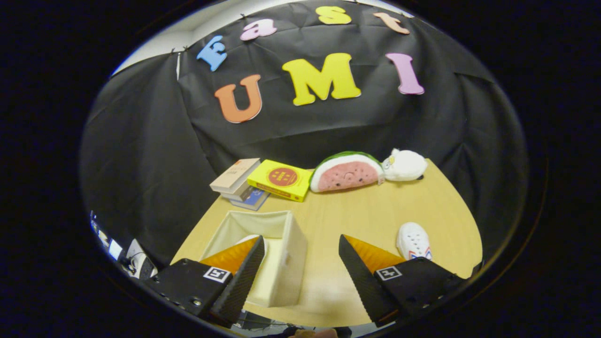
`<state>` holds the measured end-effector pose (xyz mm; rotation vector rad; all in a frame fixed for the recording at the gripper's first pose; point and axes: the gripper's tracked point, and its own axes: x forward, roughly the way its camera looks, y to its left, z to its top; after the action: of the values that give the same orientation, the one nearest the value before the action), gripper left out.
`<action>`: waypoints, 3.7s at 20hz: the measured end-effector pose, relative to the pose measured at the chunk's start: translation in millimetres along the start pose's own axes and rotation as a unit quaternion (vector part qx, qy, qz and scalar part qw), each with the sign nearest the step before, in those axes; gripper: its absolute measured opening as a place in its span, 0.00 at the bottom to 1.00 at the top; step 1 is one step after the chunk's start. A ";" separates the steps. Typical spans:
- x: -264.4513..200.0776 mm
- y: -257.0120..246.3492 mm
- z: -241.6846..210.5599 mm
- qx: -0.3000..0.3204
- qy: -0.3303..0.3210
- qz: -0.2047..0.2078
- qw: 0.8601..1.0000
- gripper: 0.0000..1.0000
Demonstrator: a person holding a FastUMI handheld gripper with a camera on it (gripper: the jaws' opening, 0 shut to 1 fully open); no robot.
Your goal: Open the storage box then place both shoes into the box .Put the left shoe in first, then the right shoe, with the right side of both shoes facing outward in a uniform manner.
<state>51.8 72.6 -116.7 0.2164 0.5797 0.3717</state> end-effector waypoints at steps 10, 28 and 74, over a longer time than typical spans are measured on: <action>-11.3 -219.4 -54.0 0.013 0.050 -0.116 0.992 0.96; 98.9 -286.4 -138.7 0.017 0.226 -0.068 0.972 0.78; 69.2 132.2 -84.9 0.030 0.134 -0.049 0.989 0.00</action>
<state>19.9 228.9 -180.3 0.1957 0.8634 0.2904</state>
